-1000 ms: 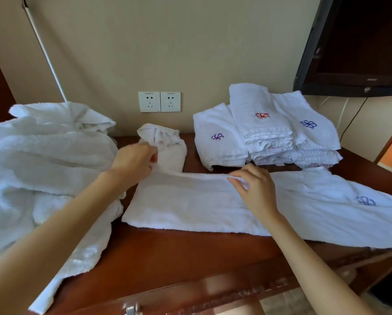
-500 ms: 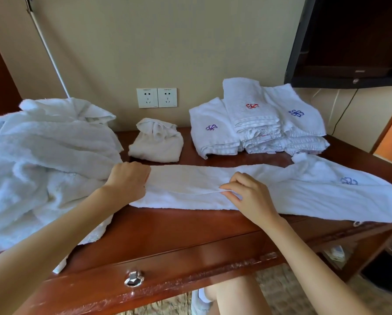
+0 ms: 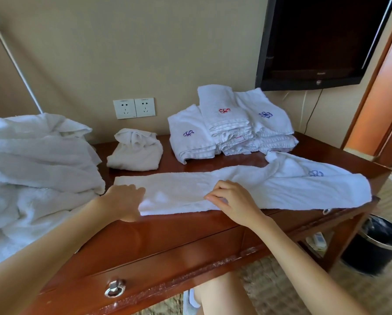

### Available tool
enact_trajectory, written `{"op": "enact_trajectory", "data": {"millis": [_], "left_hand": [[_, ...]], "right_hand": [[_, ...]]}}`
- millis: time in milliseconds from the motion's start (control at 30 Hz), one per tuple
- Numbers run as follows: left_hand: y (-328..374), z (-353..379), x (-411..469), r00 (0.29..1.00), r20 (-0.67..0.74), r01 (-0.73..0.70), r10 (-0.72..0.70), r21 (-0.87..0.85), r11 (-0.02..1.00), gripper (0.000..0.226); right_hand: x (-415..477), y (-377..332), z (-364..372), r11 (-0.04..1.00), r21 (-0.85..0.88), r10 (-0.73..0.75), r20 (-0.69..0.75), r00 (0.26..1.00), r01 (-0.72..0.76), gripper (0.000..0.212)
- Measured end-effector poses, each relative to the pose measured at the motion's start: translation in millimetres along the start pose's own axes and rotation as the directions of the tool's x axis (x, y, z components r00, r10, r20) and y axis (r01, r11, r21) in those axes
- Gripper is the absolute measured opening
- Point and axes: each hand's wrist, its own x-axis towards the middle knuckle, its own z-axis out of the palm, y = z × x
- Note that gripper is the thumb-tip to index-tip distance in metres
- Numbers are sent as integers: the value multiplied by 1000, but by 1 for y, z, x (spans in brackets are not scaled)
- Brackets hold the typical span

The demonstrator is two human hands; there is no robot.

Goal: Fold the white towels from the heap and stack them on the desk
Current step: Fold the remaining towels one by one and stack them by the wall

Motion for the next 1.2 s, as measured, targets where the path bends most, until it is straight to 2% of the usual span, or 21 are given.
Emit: {"op": "enact_trajectory", "data": {"millis": [167, 300, 433, 567, 633, 700, 733, 833, 867, 900, 967, 1000, 1067, 1133, 1200], "left_hand": [[52, -29, 33, 973, -135, -209, 185, -193, 959, 31], [108, -50, 70, 938, -215, -333, 270, -353, 875, 27], [152, -68, 107, 927, -299, -353, 228, -485, 800, 29], [190, -90, 142, 935, -305, -332, 180, -581, 743, 36], [209, -98, 160, 943, -285, -315, 174, -585, 748, 42], [226, -105, 179, 954, -240, -291, 178, -612, 735, 47], [234, -108, 189, 958, -221, -284, 184, -630, 723, 48], [253, -121, 212, 976, -145, -218, 163, -684, 696, 50], [258, -125, 219, 982, -126, -188, 140, -702, 687, 53], [263, -127, 227, 991, -88, -134, 102, -721, 680, 61], [273, -132, 238, 999, -23, -46, 42, -752, 658, 72], [278, -134, 242, 999, -13, -29, 31, -788, 616, 70], [288, -139, 246, 999, 6, -11, 33, -880, 476, 60], [298, -144, 249, 999, 33, 15, 43, -930, 367, 60], [306, -152, 249, 996, 54, 36, 75, -973, 228, 58]], "right_hand": [[-13, 45, -26, 985, -71, 152, -68, 986, -157, 27], [-20, 87, -49, 954, -138, 252, -116, 961, -267, 21], [-31, 123, -68, 922, -193, 316, -131, 940, -337, 27], [-53, 155, -94, 883, -209, 396, -154, 905, -421, 32], [-68, 175, -116, 808, -247, 472, -274, 838, -535, 35], [-83, 194, -141, 686, -254, 536, -456, 710, -681, 39], [-90, 201, -154, 601, -242, 594, -502, 628, -762, 42], [-109, 223, -182, 308, -253, 813, -431, 392, -917, 51], [-115, 228, -189, 254, -247, 857, -391, 336, -935, 50], [-120, 233, -193, 244, -211, 884, -352, 307, -946, 46], [-128, 238, -197, 307, -15, 915, -269, 300, -952, 39], [-130, 240, -197, 355, 78, 910, -259, 325, -932, 37], [-132, 242, -196, 475, 129, 849, -326, 415, -870, 26], [-129, 243, -196, 581, 155, 777, -399, 487, -799, 14], [-126, 248, -195, 659, 201, 729, -407, 550, -725, 11]]}}
